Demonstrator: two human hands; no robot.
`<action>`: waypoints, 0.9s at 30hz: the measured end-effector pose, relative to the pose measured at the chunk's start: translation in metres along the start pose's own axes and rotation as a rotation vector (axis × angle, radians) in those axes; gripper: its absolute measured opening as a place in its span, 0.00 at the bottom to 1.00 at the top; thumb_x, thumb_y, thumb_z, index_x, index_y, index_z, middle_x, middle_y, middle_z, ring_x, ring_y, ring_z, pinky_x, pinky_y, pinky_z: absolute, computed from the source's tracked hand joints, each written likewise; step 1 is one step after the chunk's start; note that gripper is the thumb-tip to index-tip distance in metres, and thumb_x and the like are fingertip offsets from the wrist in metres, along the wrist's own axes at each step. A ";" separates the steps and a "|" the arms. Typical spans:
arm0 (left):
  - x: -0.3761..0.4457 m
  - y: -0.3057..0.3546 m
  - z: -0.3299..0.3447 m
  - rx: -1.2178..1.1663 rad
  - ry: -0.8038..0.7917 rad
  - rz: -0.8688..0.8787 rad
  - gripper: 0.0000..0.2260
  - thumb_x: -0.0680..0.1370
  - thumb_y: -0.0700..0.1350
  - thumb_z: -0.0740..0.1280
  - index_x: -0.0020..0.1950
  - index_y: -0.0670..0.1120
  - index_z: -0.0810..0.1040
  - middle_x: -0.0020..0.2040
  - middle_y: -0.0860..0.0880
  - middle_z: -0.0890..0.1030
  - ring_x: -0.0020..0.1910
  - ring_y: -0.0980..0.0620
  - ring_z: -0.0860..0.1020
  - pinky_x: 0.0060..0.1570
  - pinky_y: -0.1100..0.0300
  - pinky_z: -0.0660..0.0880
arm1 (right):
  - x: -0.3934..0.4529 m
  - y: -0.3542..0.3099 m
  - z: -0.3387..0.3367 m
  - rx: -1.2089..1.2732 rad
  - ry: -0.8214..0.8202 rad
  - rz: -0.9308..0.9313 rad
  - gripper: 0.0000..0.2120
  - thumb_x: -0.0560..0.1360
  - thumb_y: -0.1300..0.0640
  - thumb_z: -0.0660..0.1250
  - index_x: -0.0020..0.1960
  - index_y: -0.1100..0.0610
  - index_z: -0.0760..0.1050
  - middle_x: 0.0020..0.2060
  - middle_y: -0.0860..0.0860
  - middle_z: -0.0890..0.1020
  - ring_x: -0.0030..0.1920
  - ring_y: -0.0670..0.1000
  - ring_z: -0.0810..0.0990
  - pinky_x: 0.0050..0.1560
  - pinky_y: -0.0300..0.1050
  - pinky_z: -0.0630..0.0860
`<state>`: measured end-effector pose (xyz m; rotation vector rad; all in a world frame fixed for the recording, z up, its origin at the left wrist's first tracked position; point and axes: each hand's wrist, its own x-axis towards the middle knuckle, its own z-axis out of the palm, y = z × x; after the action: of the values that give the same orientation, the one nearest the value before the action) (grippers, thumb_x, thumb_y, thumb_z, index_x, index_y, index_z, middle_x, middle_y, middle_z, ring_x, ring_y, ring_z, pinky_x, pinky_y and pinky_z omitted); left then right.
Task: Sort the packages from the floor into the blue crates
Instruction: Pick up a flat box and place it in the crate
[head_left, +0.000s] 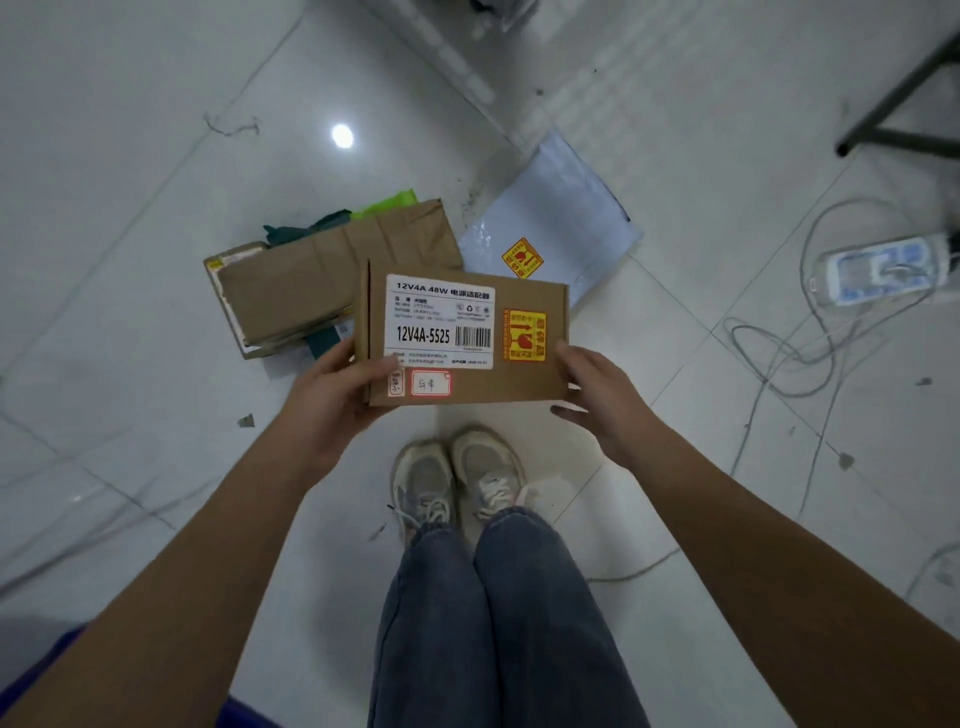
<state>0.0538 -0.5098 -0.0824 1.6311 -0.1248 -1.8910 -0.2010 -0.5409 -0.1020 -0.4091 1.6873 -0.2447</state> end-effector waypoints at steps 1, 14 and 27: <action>-0.008 0.005 -0.001 -0.029 -0.018 0.014 0.20 0.70 0.38 0.67 0.63 0.45 0.76 0.57 0.44 0.82 0.54 0.45 0.81 0.56 0.49 0.77 | -0.006 -0.008 -0.001 0.012 -0.049 -0.028 0.24 0.76 0.44 0.64 0.67 0.54 0.69 0.60 0.53 0.77 0.57 0.51 0.78 0.51 0.46 0.79; -0.077 0.044 0.002 0.159 0.175 0.159 0.19 0.71 0.44 0.72 0.62 0.49 0.76 0.56 0.50 0.82 0.54 0.52 0.80 0.56 0.56 0.75 | -0.069 -0.084 -0.014 -0.150 -0.229 -0.323 0.18 0.75 0.52 0.66 0.64 0.52 0.73 0.52 0.48 0.82 0.53 0.47 0.81 0.45 0.41 0.81; -0.181 0.009 -0.090 -0.035 0.458 0.340 0.14 0.72 0.46 0.72 0.57 0.52 0.77 0.47 0.57 0.83 0.41 0.63 0.83 0.32 0.74 0.75 | -0.125 -0.101 0.108 -0.375 -0.501 -0.516 0.09 0.76 0.54 0.66 0.56 0.49 0.78 0.50 0.46 0.84 0.50 0.44 0.83 0.44 0.39 0.80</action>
<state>0.1467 -0.3953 0.0568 1.8413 -0.1626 -1.2321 -0.0673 -0.5748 0.0334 -1.0948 1.1068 -0.1791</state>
